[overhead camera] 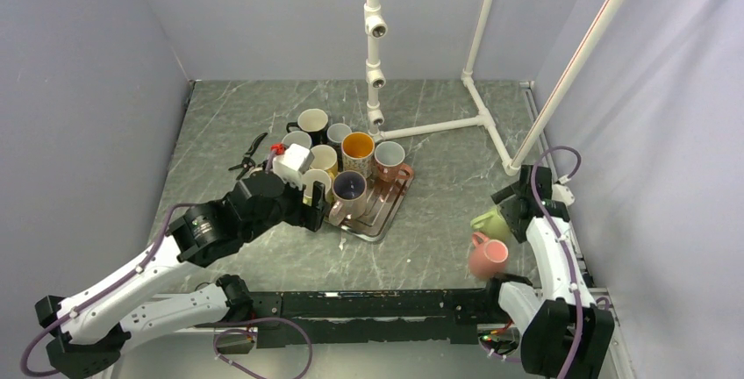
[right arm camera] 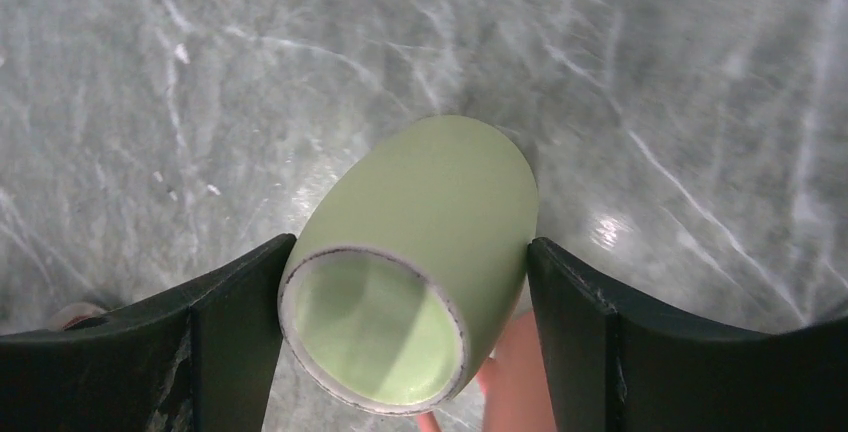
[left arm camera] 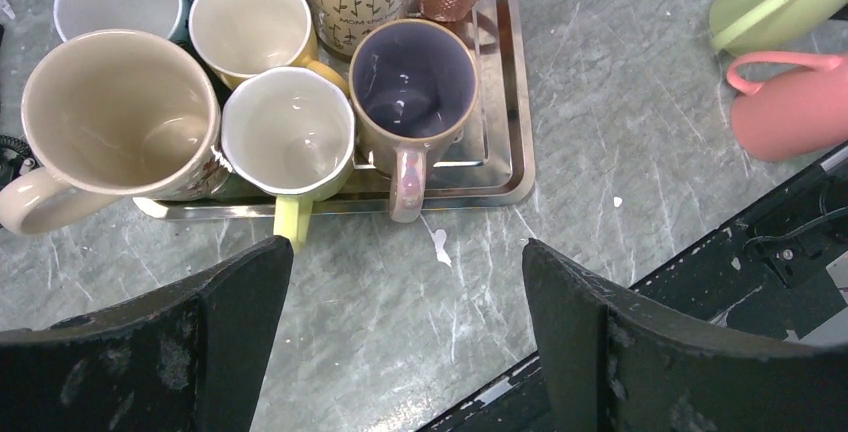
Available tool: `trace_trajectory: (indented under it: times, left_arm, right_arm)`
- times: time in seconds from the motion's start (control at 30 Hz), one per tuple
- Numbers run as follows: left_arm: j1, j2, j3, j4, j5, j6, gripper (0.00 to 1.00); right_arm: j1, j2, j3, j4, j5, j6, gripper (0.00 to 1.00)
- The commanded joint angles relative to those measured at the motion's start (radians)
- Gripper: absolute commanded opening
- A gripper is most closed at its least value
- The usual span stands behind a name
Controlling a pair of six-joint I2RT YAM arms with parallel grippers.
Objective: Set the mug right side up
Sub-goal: Move the cup to the corner of the board.
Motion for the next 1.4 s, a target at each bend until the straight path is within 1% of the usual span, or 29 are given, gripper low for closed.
trace_trajectory:
  times: [0.0,0.07,0.13,0.2,0.27,0.43,0.57,0.67,0.87,0.9,0.93,1.17,1.3,1.37]
  left_arm:
    - [-0.006,0.015,0.01,0.028,0.005,0.0,0.9]
    - [-0.007,0.025,0.011,0.029,0.014,0.002,0.9]
    - [-0.006,0.038,0.012,0.036,0.03,0.011,0.9]
    - [-0.006,0.052,0.015,0.052,0.058,0.018,0.9]
    - [-0.006,0.069,0.015,0.083,0.105,0.028,0.9]
    - [-0.007,0.167,-0.028,0.265,0.255,0.015,0.89]
    - [-0.009,0.322,-0.028,0.392,0.334,-0.025,0.85]
    - [-0.042,0.443,0.001,0.452,0.32,-0.037,0.83]
    - [-0.11,0.611,0.073,0.533,0.241,-0.022,0.84]
    - [-0.123,0.636,0.084,0.547,0.226,-0.015,0.85]
    - [-0.136,0.659,0.095,0.563,0.215,-0.008,0.85]
    - [-0.194,0.824,0.174,0.669,0.137,0.013,0.86]
    - [-0.206,0.886,0.191,0.755,0.146,0.012,0.85]
    - [-0.208,0.921,0.213,0.772,0.158,0.012,0.83]
  right_arm:
    - [0.012,0.084,-0.056,0.175,-0.194,-0.069,0.73]
    - [0.046,0.11,-0.05,0.204,-0.203,-0.099,0.71]
    - [0.101,0.133,-0.034,0.22,-0.177,-0.128,0.71]
    - [0.175,0.16,-0.011,0.224,-0.133,-0.149,0.71]
    - [0.275,0.194,0.012,0.232,-0.098,-0.174,0.71]
    - [0.404,0.275,0.037,0.26,-0.079,-0.226,0.72]
    - [0.49,0.292,0.048,0.267,-0.072,-0.289,0.72]
    - [0.509,0.288,0.043,0.271,-0.073,-0.32,0.76]
    - [0.509,0.237,0.054,0.285,-0.043,-0.335,0.87]
    - [0.509,0.224,0.064,0.28,-0.033,-0.331,0.92]
    - [0.51,0.211,0.075,0.276,-0.025,-0.328,0.93]
    - [0.507,0.078,0.16,0.234,0.093,-0.268,0.96]
    - [0.506,0.014,0.193,0.196,0.185,-0.196,0.96]
    - [0.501,-0.015,0.209,0.164,0.239,-0.149,0.95]
